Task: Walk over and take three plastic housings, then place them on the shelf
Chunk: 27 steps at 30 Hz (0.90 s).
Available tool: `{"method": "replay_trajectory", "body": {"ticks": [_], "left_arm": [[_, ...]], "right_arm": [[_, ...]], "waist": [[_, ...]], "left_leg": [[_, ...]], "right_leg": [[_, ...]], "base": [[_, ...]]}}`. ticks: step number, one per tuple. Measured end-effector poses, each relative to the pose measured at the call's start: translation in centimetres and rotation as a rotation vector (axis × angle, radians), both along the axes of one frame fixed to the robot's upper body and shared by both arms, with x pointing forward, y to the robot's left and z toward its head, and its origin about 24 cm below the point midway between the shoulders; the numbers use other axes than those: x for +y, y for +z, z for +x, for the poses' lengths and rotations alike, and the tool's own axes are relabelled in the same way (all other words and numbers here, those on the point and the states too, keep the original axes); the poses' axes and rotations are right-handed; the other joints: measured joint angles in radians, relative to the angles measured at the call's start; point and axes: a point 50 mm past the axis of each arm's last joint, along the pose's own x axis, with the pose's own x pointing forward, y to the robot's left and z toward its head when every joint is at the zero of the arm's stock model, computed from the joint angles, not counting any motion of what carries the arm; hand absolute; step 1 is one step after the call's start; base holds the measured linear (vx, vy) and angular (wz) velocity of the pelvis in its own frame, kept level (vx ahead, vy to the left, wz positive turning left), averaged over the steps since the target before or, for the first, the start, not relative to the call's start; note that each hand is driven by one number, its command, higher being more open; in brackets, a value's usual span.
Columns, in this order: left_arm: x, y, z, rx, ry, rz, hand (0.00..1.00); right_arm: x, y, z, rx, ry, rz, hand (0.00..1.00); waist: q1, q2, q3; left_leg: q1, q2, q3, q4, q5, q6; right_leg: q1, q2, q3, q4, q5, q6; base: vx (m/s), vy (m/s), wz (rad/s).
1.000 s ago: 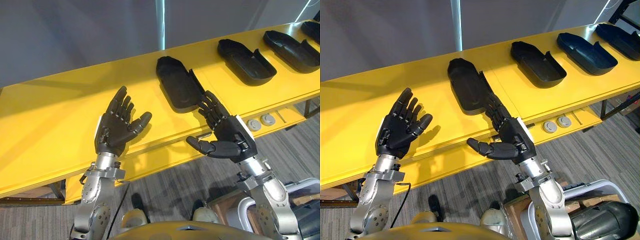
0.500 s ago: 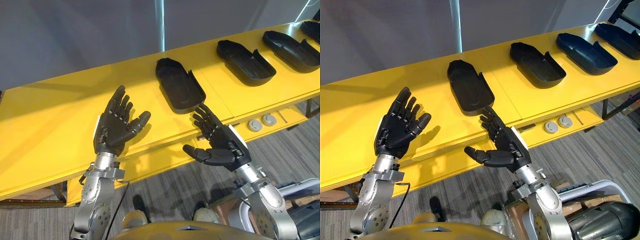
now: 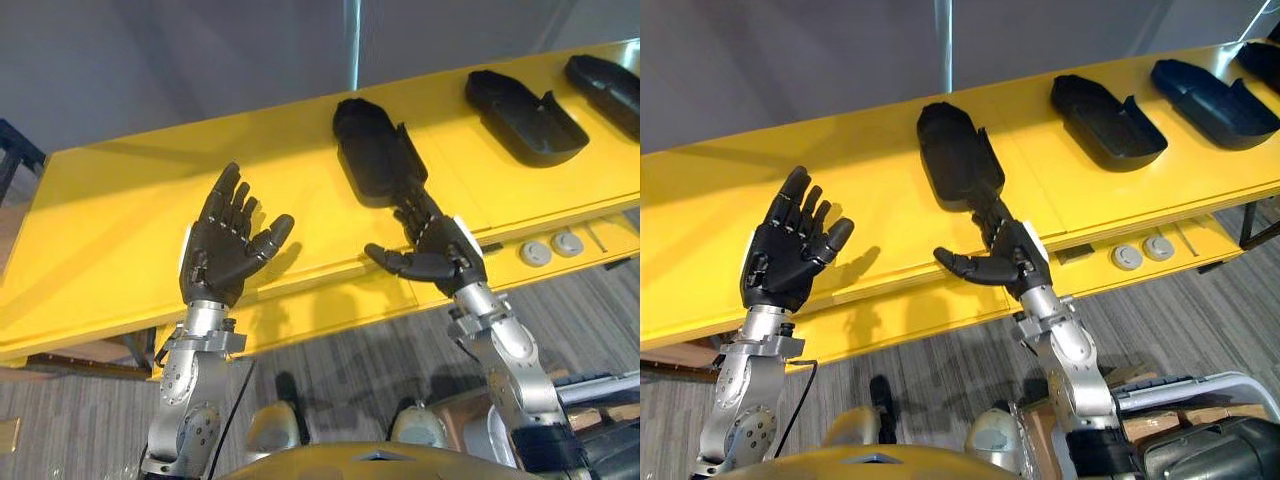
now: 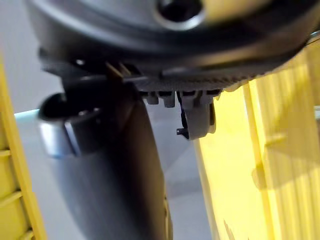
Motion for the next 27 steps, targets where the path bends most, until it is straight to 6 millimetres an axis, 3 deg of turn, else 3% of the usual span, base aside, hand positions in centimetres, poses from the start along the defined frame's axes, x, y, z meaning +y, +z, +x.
{"method": "replay_trajectory", "body": {"ticks": [4, 16, 22, 27], "left_arm": [[-0.1, 0.1, 0.1, -0.005, 0.005, -0.013, 1.00], [0.4, 0.9, 0.5, -0.047, 0.040, -0.023, 1.00], [0.4, 1.3, 0.1, -0.076, 0.027, -0.016, 1.00], [0.4, 2.5, -0.2, -0.148, -0.008, 0.005, 1.00]], "right_arm": [[-0.4, 0.7, 0.2, -0.043, -0.026, 0.006, 1.00], [-0.6, 1.6, 0.7, -0.082, -0.038, 0.013, 1.00], [-0.8, 1.8, -0.1, -0.102, -0.054, 0.045, 1.00], [-0.1, 2.4, -1.3, -0.138, 0.016, 0.041, 1.00]], "waist": [[0.011, 0.010, 0.019], [0.014, 0.003, 0.043], [0.013, 0.001, 0.041], [0.009, -0.024, 0.008]], "left_leg": [[-0.020, -0.001, -0.003, -0.006, 0.005, -0.001], [-0.012, -0.004, -0.001, -0.005, 0.018, 0.003], [0.055, -0.009, 0.020, -0.076, 0.024, -0.002], [0.096, -0.011, 0.052, -0.124, 0.040, -0.005]], "right_leg": [[-0.024, -0.001, 0.001, 0.011, 0.000, 0.000], [-0.025, -0.009, 0.002, 0.033, -0.005, -0.003], [0.028, 0.006, 0.004, -0.030, 0.002, 0.006], [0.065, 0.025, 0.018, -0.108, 0.046, 0.018]], "base": [[-0.07, 0.002, 0.04], [0.00, 0.000, 0.00], [0.02, -0.004, -0.06], [0.10, -0.006, -0.14]]}}
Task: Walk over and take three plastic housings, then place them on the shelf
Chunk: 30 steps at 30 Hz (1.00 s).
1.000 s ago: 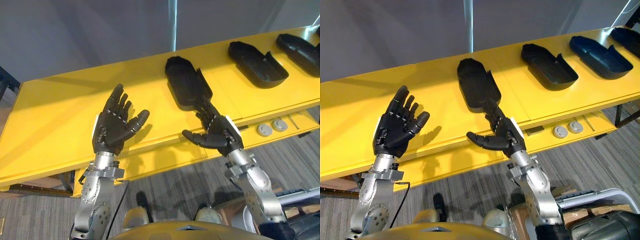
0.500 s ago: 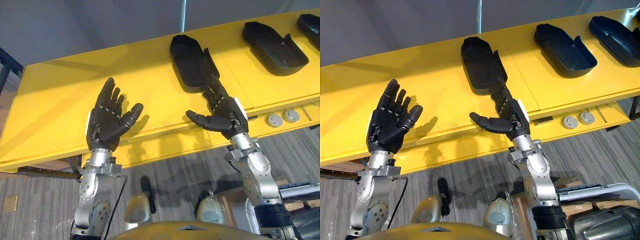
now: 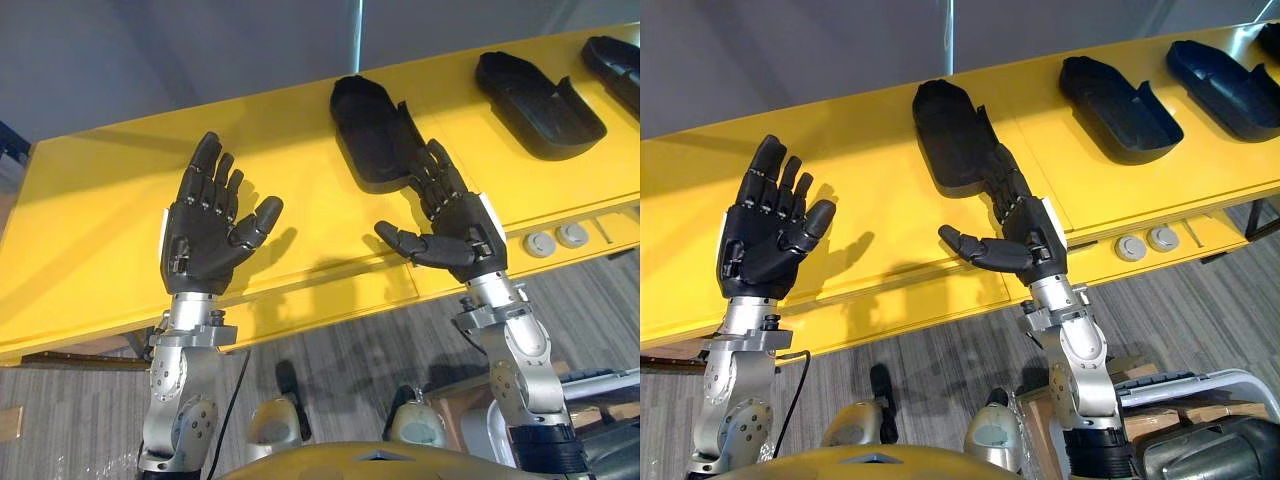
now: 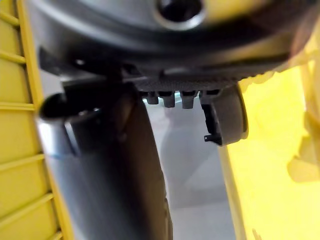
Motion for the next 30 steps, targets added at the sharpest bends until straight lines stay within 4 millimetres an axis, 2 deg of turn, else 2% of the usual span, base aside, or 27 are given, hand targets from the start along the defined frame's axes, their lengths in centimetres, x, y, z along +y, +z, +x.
{"method": "replay_trajectory", "body": {"ticks": [3, 7, 11, 14, 16, 17, 19, 21, 23, 26, 27, 29, 30], "left_arm": [[0.0, 0.1, 0.1, -0.009, -0.012, 0.008, 1.00], [0.1, 0.3, 0.2, -0.023, -0.026, 0.022, 1.00], [-0.6, 0.5, 0.4, -0.040, -0.085, 0.032, 1.00], [-2.2, 0.2, 0.4, -0.034, -0.174, 0.022, 1.00], [-3.3, 0.1, 0.4, -0.024, -0.226, 0.014, 1.00], [-4.0, 0.1, 0.4, -0.025, -0.257, 0.008, 1.00], [-4.7, 0.1, 0.4, -0.028, -0.287, 0.002, 1.00], [-5.7, 0.1, 0.4, -0.032, -0.326, -0.019, 1.00], [-6.6, -0.2, 0.2, -0.029, -0.354, -0.037, 1.00], [-7.8, -0.5, 0.1, -0.017, -0.380, -0.060, 1.00], [-7.8, -0.5, 0.1, -0.014, -0.371, -0.062, 1.00], [-7.3, -0.5, 0.3, 0.005, -0.316, -0.071, 1.00], [-7.0, -0.6, 0.3, 0.011, -0.298, -0.073, 1.00]], "right_arm": [[0.1, 0.1, -0.2, -0.004, 0.044, 0.007, 1.00], [0.2, 0.9, -1.1, -0.030, 0.059, 0.019, 1.00], [-1.6, 0.9, -1.6, -0.017, -0.096, 0.044, 1.00], [-3.1, -0.2, -2.5, 0.039, -0.287, 0.084, 1.00], [-3.6, -1.1, -3.3, 0.085, -0.375, 0.055, 1.00], [-3.8, -1.8, -3.9, 0.121, -0.427, 0.022, 1.00], [-4.0, -2.6, -4.7, 0.166, -0.487, -0.001, 1.00], [-4.3, -3.4, -6.5, 0.230, -0.560, -0.007, 1.00], [-4.8, -3.9, -8.0, 0.275, -0.612, -0.020, 1.00], [-5.2, -4.8, -9.5, 0.334, -0.660, 0.004, 1.00], [-5.2, -4.9, -9.6, 0.338, -0.663, 0.016, 1.00], [-4.5, -4.6, -8.9, 0.317, -0.613, 0.016, 1.00], [-4.3, -4.5, -8.7, 0.304, -0.593, 0.014, 1.00]], "waist": [[-0.008, -0.018, -0.036], [-0.022, -0.027, -0.068], [-0.027, -0.024, -0.091], [-0.053, -0.018, -0.107], [-0.064, -0.013, -0.115], [-0.082, -0.013, -0.116], [-0.100, -0.016, -0.118], [-0.130, -0.017, -0.122], [-0.145, -0.020, -0.137], [-0.181, -0.028, -0.150], [-0.184, -0.036, -0.153], [-0.145, -0.035, -0.160], [-0.131, -0.031, -0.160]], "left_leg": [[0.033, -0.007, 0.016, -0.026, -0.002, -0.003], [0.073, -0.011, 0.039, -0.044, -0.008, -0.009], [0.098, -0.006, 0.080, -0.046, -0.016, -0.012], [0.103, -0.005, 0.133, -0.048, -0.024, -0.014], [0.108, -0.006, 0.183, -0.049, -0.028, -0.013], [0.119, -0.006, 0.213, -0.049, -0.033, -0.014], [0.137, -0.005, 0.257, -0.049, -0.040, -0.017], [0.167, 0.000, 0.321, -0.049, -0.057, -0.028], [0.185, 0.012, 0.371, -0.049, -0.070, -0.043], [0.208, 0.026, 0.407, -0.041, -0.083, -0.056], [0.194, 0.028, 0.342, 0.004, -0.131, -0.064], [0.132, -0.003, 0.094, 0.118, -0.255, -0.050], [0.121, -0.014, 0.025, 0.152, -0.291, -0.041]], "right_leg": [[0.029, 0.003, 0.011, -0.037, 0.010, 0.006], [0.056, 0.005, 0.026, -0.059, 0.014, 0.011], [0.065, 0.014, 0.064, -0.090, 0.034, 0.010], [0.044, 0.021, 0.115, -0.121, 0.063, 0.009], [0.015, 0.022, 0.165, -0.128, 0.079, 0.009], [0.009, 0.024, 0.193, -0.140, 0.093, 0.011], [0.001, 0.030, 0.234, -0.149, 0.105, 0.010], [-0.014, 0.042, 0.300, -0.158, 0.116, 0.013], [-0.035, 0.058, 0.350, -0.156, 0.116, 0.015], [-0.045, 0.087, 0.394, -0.157, 0.115, 0.014], [-0.067, 0.101, 0.428, -0.151, 0.113, -0.002], [-0.088, 0.135, 0.515, -0.156, 0.119, -0.020], [-0.093, 0.147, 0.539, -0.155, 0.120, -0.026]], "base": [[0.09, 0.002, -0.13], [0.05, 0.009, -0.14], [-0.01, 0.016, -0.30], [-0.04, 0.038, -0.50], [-0.02, 0.048, -0.78], [0.00, 0.032, -0.61], [0.00, 0.034, -0.76], [0.00, 0.027, -0.88], [0.00, -0.005, -0.78], [0.02, -0.034, -0.64], [0.00, -0.045, -0.96], [0.01, -0.036, -1.28], [0.02, 0.017, -1.09]]}}
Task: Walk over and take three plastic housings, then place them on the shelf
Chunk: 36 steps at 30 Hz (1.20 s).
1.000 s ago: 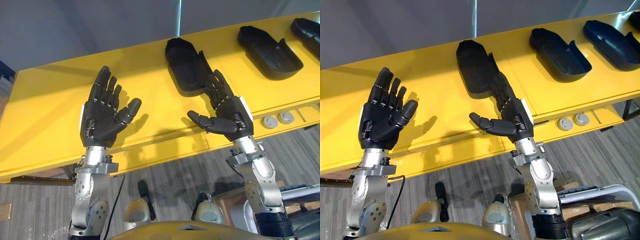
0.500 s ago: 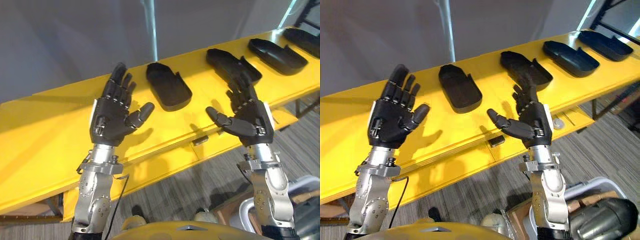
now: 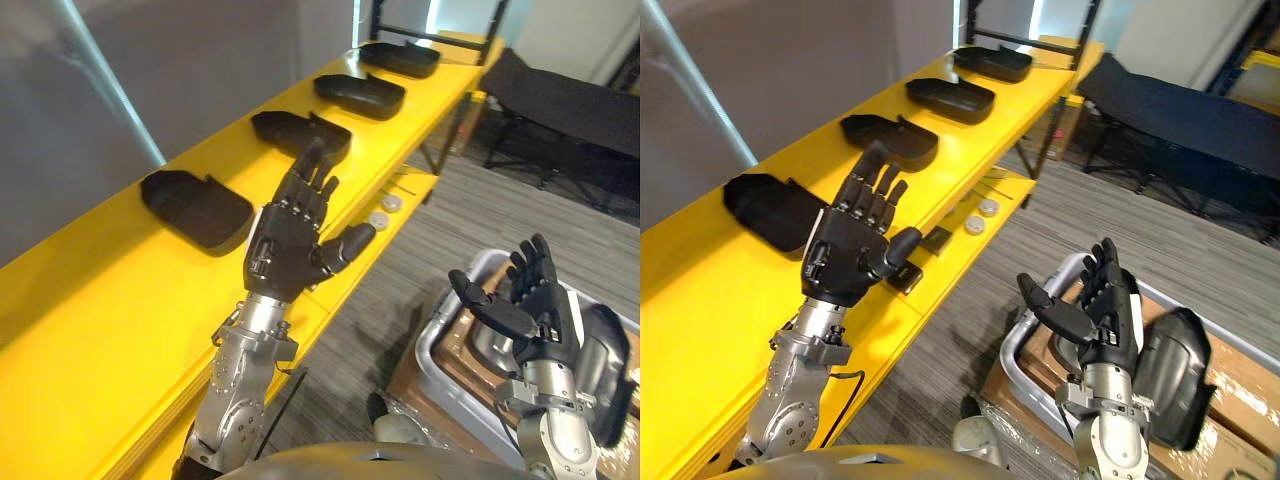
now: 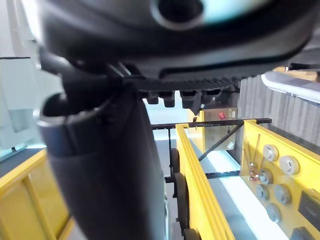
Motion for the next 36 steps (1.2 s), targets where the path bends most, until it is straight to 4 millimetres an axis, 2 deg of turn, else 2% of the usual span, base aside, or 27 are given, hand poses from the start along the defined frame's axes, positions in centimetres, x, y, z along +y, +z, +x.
{"method": "replay_trajectory", "body": {"ticks": [1, 2, 4, 5, 7, 9, 11, 13, 14, 15, 16, 17, 18, 20, 21, 23, 24, 25, 26, 27, 28, 30, 31, 32, 33, 34, 36], "left_arm": [[0.5, -0.1, 0.1, 0.012, 0.032, 0.002, 1.00], [0.9, -0.1, 0.2, 0.011, 0.054, 0.013, 1.00], [1.1, 0.0, 0.2, -0.007, 0.067, 0.047, 1.00], [1.0, 0.1, 0.2, -0.016, 0.056, 0.051, 1.00], [1.0, 0.1, 0.2, -0.020, 0.043, 0.054, 1.00], [0.9, 0.2, 0.2, -0.025, 0.040, 0.051, 1.00], [0.8, 0.2, 0.1, -0.032, 0.028, 0.049, 1.00], [0.7, 0.3, 0.1, -0.040, 0.010, 0.046, 1.00], [0.7, 0.3, 0.0, -0.048, 0.004, 0.058, 1.00], [0.7, 0.3, 0.3, -0.041, 0.009, 0.067, 1.00], [0.7, 0.3, 0.5, -0.040, 0.013, 0.076, 1.00], [0.6, 0.1, 1.2, -0.028, 0.015, 0.085, 1.00], [0.8, -0.3, 1.5, -0.010, 0.023, 0.097, 1.00], [1.2, -0.5, 1.6, -0.002, 0.043, 0.099, 1.00], [1.9, -0.6, 1.6, 0.003, 0.073, 0.096, 1.00], [2.4, -0.9, 1.4, 0.016, 0.094, 0.089, 1.00], [2.9, -1.1, 1.2, 0.030, 0.121, 0.083, 1.00], [3.7, -1.5, 0.8, 0.051, 0.155, 0.081, 1.00], [4.5, -1.9, 0.5, 0.075, 0.183, 0.063, 1.00], [4.8, -2.1, 0.4, 0.085, 0.195, 0.057, 1.00], [5.3, -2.4, 0.3, 0.099, 0.206, 0.065, 1.00], [4.5, -3.4, -0.4, 0.164, 0.181, 0.011, 1.00], [4.2, -3.8, -0.6, 0.184, 0.169, -0.009, 1.00], [3.6, -4.3, -1.1, 0.224, 0.156, -0.055, 1.00], [3.2, -4.7, -1.4, 0.249, 0.157, -0.079, 1.00], [3.0, -4.7, -1.5, 0.255, 0.156, -0.086, 1.00], [3.2, -5.0, -1.7, 0.281, 0.163, -0.156, 1.00]], "right_arm": [[0.6, 0.1, 0.9, -0.017, 0.049, -0.004, 1.00], [1.2, 0.2, 2.0, -0.032, 0.097, -0.012, 1.00], [1.7, 0.2, 3.7, -0.048, 0.134, -0.023, 1.00], [2.1, 0.0, 4.4, -0.045, 0.134, -0.011, 1.00], [2.6, -1.5, 4.7, 0.011, 0.122, 0.026, 1.00], [3.3, -2.9, 4.3, 0.067, 0.120, 0.078, 1.00], [4.1, -3.6, 3.7, 0.092, 0.114, 0.121, 1.00], [5.0, -4.1, 3.2, 0.110, 0.120, 0.148, 1.00], [5.5, -4.0, 3.4, 0.103, 0.140, 0.158, 1.00], [6.0, -3.6, 4.1, 0.078, 0.177, 0.158, 1.00], [6.3, -3.2, 4.6, 0.056, 0.198, 0.157, 1.00], [6.8, -2.4, 5.6, 0.011, 0.228, 0.148, 1.00], [7.4, -1.8, 6.6, -0.029, 0.263, 0.138, 1.00], [8.0, -1.3, 7.8, -0.069, 0.299, 0.120, 1.00], [8.7, -1.6, 8.6, -0.069, 0.316, 0.112, 1.00], [9.2, -2.2, 8.6, -0.041, 0.327, 0.113, 1.00], [9.5, -2.7, 8.4, -0.019, 0.335, 0.115, 1.00], [9.8, -3.2, 8.0, 0.003, 0.347, 0.120, 1.00], [10.2, -3.5, 7.7, 0.017, 0.365, 0.126, 1.00], [10.3, -3.6, 7.6, 0.026, 0.371, 0.129, 1.00], [10.6, -3.8, 7.5, 0.043, 0.376, 0.132, 1.00], [9.8, -4.5, 6.9, 0.096, 0.357, 0.093, 1.00], [9.5, -4.7, 6.8, 0.104, 0.360, 0.080, 1.00], [8.6, -4.8, 6.6, 0.116, 0.356, 0.050, 1.00], [7.5, -4.8, 6.5, 0.121, 0.337, 0.026, 1.00], [7.0, -4.7, 6.4, 0.120, 0.321, 0.021, 1.00], [5.7, -4.5, 5.6, 0.121, 0.302, -0.004, 1.00]], "waist": [[0.011, 0.008, -0.003], [0.021, 0.017, -0.002], [0.037, 0.028, -0.002], [0.055, 0.032, -0.001], [0.079, 0.035, 0.004], [0.084, 0.035, 0.021], [0.085, 0.030, 0.061], [0.088, 0.009, 0.077], [0.102, -0.015, 0.092], [0.119, -0.025, 0.101], [0.124, -0.016, 0.114], [0.118, -0.028, 0.115], [0.116, -0.017, 0.121], [0.118, -0.014, 0.120], [0.148, -0.007, 0.126], [0.172, -0.006, 0.126], [0.186, -0.007, 0.126], [0.204, -0.007, 0.126], [0.213, -0.008, 0.125], [0.218, -0.012, 0.123], [0.215, -0.020, 0.121], [0.202, -0.011, 0.116], [0.192, -0.009, 0.114], [0.173, 0.002, 0.108], [0.145, 0.007, 0.105], [0.134, 0.006, 0.106], [0.109, 0.004, 0.106]], "left_leg": [[-0.027, -0.012, -0.103, 0.072, -0.049, 0.010], [-0.052, -0.010, -0.158, 0.132, -0.088, 0.017], [-0.096, -0.009, -0.185, 0.187, -0.115, 0.023], [-0.115, -0.014, -0.193, 0.204, -0.117, 0.027], [-0.127, -0.022, -0.226, 0.215, -0.117, 0.029], [-0.106, -0.030, -0.246, 0.216, -0.119, 0.035], [-0.063, -0.037, -0.243, 0.221, -0.126, 0.046], [-0.057, -0.050, -0.212, 0.251, -0.140, 0.063], [-0.058, -0.056, -0.162, 0.274, -0.153, 0.080], [-0.066, -0.042, -0.096, 0.270, -0.146, 0.095], [-0.072, -0.035, -0.064, 0.261, -0.134, 0.107], [-0.082, -0.029, -0.023, 0.241, -0.106, 0.119], [-0.085, -0.022, 0.007, 0.205, -0.072, 0.125], [-0.102, 0.004, 0.030, 0.191, -0.042, 0.121], [-0.136, 0.049, 0.060, 0.206, -0.020, 0.108], [-0.164, 0.082, 0.073, 0.234, -0.013, 0.097], [-0.182, 0.105, 0.081, 0.255, -0.008, 0.089], [-0.212, 0.144, 0.088, 0.288, 0.001, 0.074], [-0.245, 0.193, 0.092, 0.318, 0.016, 0.048], [-0.260, 0.219, 0.097, 0.332, 0.027, 0.030], [-0.292, 0.269, 0.095, 0.347, 0.057, -0.018], [-0.270, 0.350, 0.073, 0.278, 0.137, -0.039], [-0.254, 0.366, 0.070, 0.251, 0.161, -0.040], [-0.222, 0.394, 0.069, 0.190, 0.214, -0.033], [-0.209, 0.406, 0.061, 0.148, 0.287, -0.006], [-0.211, 0.409, 0.054, 0.143, 0.329, 0.001], [-0.217, 0.409, 0.042, 0.147, 0.472, 0.082]], "right_leg": [[-0.001, 0.019, 0.028, 0.001, 0.005, -0.008], [-0.009, 0.034, 0.036, 0.006, 0.016, -0.020], [-0.036, 0.038, 0.035, 0.020, 0.021, -0.018], [-0.048, 0.031, 0.028, 0.022, 0.032, -0.004], [-0.053, 0.024, 0.006, 0.048, 0.028, -0.009], [-0.054, 0.019, -0.012, 0.119, 0.004, -0.012], [-0.052, 0.018, -0.004, 0.199, -0.012, -0.011], [-0.054, 0.006, -0.004, 0.211, -0.009, -0.007], [-0.068, -0.003, -0.018, 0.199, 0.014, 0.009], [-0.080, -0.004, -0.060, 0.127, 0.101, -0.002], [-0.087, -0.016, -0.116, 0.131, 0.105, -0.015], [-0.129, -0.039, -0.237, 0.284, 0.007, -0.067], [-0.151, -0.074, -0.329, 0.446, -0.091, -0.107], [-0.139, -0.121, -0.414, 0.590, -0.162, -0.131], [-0.084, -0.195, -0.473, 0.664, -0.199, -0.141], [-0.031, -0.255, -0.491, 0.666, -0.210, -0.140], [0.015, -0.307, -0.499, 0.654, -0.209, -0.139], [0.067, -0.363, -0.499, 0.609, -0.202, -0.130], [0.106, -0.396, -0.496, 0.506, -0.176, -0.106], [0.118, -0.398, -0.495, 0.430, -0.133, -0.112], [0.141, -0.356, -0.462, 0.328, -0.077, -0.044], [0.145, -0.269, -0.483, 0.299, -0.194, 0.125], [0.145, -0.247, -0.490, 0.296, -0.219, 0.139], [0.133, -0.207, -0.488, 0.299, -0.247, 0.117], [0.123, -0.181, -0.483, 0.306, -0.257, 0.098], [0.123, -0.175, -0.485, 0.308, -0.261, 0.091], [0.143, -0.168, -0.505, 0.291, -0.266, 0.078]], "base": [[0.02, 0.038, -0.89], [0.02, 0.040, -0.65], [0.00, 0.039, -0.10], [0.01, 0.064, 0.15], [0.02, 0.074, 0.32], [0.01, 0.054, 0.35], [-0.07, 0.082, -0.01], [-0.16, 0.085, -0.52], [-0.28, 0.066, -1.24], [-0.33, 0.026, -1.38], [-0.38, -0.017, -1.23], [-0.35, -0.026, -0.89], [-0.35, -0.011, -0.76], [-0.24, -0.070, -0.64], [-0.19, -0.166, -0.69], [-0.16, -0.227, -0.53], [-0.15, -0.364, -0.54], [-0.19, -0.507, -0.74], [-0.17, -0.484, -0.79], [-0.19, -0.563, -0.84], [-0.16, -0.495, -0.70], [-0.23, -0.709, -0.68], [-0.18, -0.674, -0.69], [-0.07, -0.407, -0.54], [-0.06, -0.354, -0.41], [-0.06, -0.281, -0.14], [-0.05, -0.226, 0.01]]}}
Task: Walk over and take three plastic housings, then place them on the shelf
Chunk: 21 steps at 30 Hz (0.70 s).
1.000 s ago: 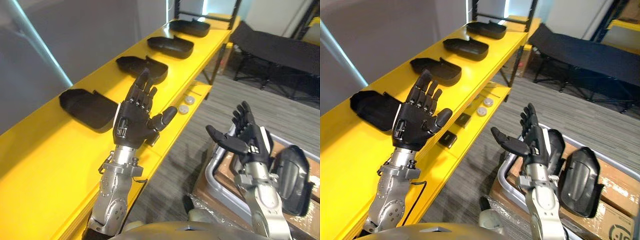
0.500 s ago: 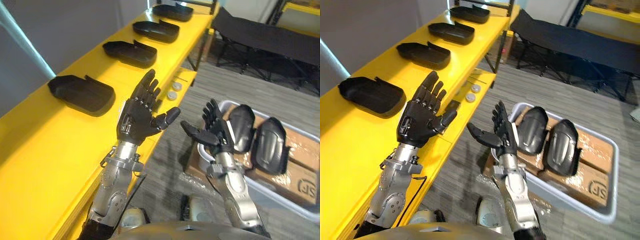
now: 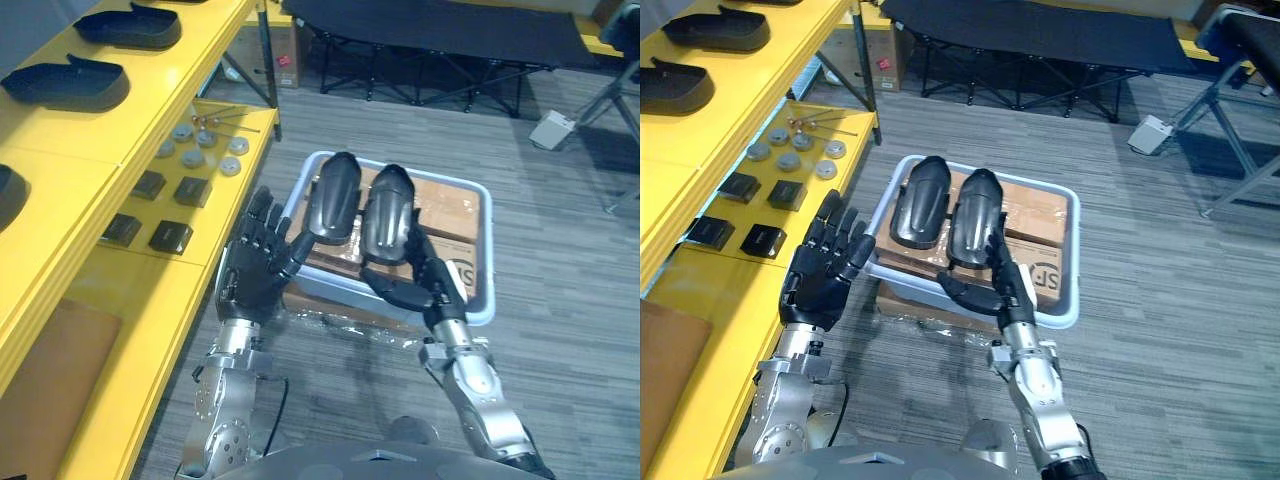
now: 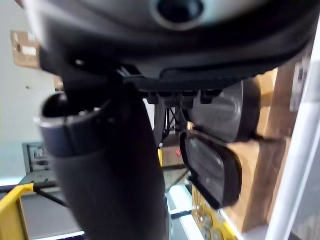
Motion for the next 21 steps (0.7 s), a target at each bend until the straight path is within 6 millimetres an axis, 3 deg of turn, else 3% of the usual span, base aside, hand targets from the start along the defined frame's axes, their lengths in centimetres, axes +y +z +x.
{"method": "replay_trajectory", "body": {"ticks": [1, 2, 3, 6, 8, 11, 14, 18, 21], "left_arm": [[0.2, -0.1, 0.0, 0.004, 0.004, -0.013, 1.00], [0.2, -0.1, -0.1, 0.003, 0.009, -0.024, 1.00], [-0.1, 0.0, -0.1, -0.005, -0.012, -0.023, 1.00], [-0.9, 0.2, 0.0, -0.038, -0.065, -0.031, 1.00], [-1.0, 0.1, 0.0, -0.041, -0.078, -0.024, 1.00], [-0.7, -1.1, 0.3, 0.003, -0.105, 0.006, 1.00], [-0.2, -0.9, 0.7, -0.017, -0.123, 0.044, 1.00], [0.0, 0.9, 2.5, -0.104, -0.147, 0.078, 1.00], [-0.2, 2.1, 3.4, -0.173, -0.175, 0.090, 1.00]], "right_arm": [[-0.1, 0.1, -0.2, -0.005, 0.001, -0.001, 1.00], [-0.4, 0.5, -0.3, -0.019, 0.004, -0.008, 1.00], [-0.9, 0.8, 0.0, -0.032, 0.002, -0.023, 1.00], [-1.2, 1.3, 0.6, -0.060, -0.026, -0.067, 1.00], [-1.1, 1.7, 1.4, -0.086, -0.053, -0.086, 1.00], [-0.4, 1.6, 2.7, -0.095, -0.141, -0.082, 1.00], [-2.2, 1.2, 4.4, -0.075, -0.299, -0.055, 1.00], [-8.6, 1.0, 7.4, -0.013, -0.614, -0.050, 1.00], [-12.5, 4.2, 9.9, -0.073, -0.738, -0.033, 1.00]], "waist": [[-0.001, -0.001, 0.001], [0.011, -0.002, 0.000], [0.018, 0.017, -0.009], [0.033, 0.025, -0.015], [0.040, 0.020, -0.015], [0.081, -0.026, -0.005], [0.087, -0.044, -0.005], [0.095, -0.048, 0.029], [0.113, -0.038, 0.082]], "left_leg": [[-0.001, -0.003, 0.001, 0.008, 0.014, 0.004], [-0.011, -0.030, -0.016, 0.056, -0.062, -0.055], [-0.020, -0.085, -0.029, 0.093, -0.180, -0.079], [-0.007, -0.204, -0.082, 0.048, -0.365, -0.067], [0.005, -0.243, -0.088, -0.009, -0.376, -0.114], [0.020, -0.297, -0.048, -0.037, -0.374, -0.113], [-0.017, -0.318, -0.046, -0.003, -0.384, -0.097], [-0.115, -0.329, -0.098, 0.062, -0.393, -0.080], [-0.199, -0.330, -0.122, 0.102, -0.393, -0.075]], "right_leg": [[0.014, 0.001, -0.002, -0.021, 0.001, -0.004], [0.019, -0.006, 0.002, -0.052, 0.005, -0.010], [0.010, -0.012, 0.012, -0.073, 0.029, -0.016], [-0.002, -0.026, 0.007, -0.119, 0.076, 0.003], [-0.024, -0.049, 0.013, -0.131, 0.099, 0.021], [-0.025, -0.090, 0.005, -0.210, 0.203, 0.022], [-0.045, -0.114, -0.026, -0.221, 0.262, 0.017], [-0.062, -0.120, -0.081, -0.246, 0.296, 0.020], [-0.102, -0.120, -0.102, -0.259, 0.301, 0.023]], "base": [[-0.03, -0.159, -0.13], [-0.01, -0.043, -0.29], [-0.01, 0.021, -0.29], [-0.03, 0.138, 0.04], [-0.07, 0.172, -0.04], [-0.05, 0.181, -0.26], [-0.03, 0.153, 0.02], [-0.05, 0.096, 0.28], [-0.17, 0.067, 0.13]]}}
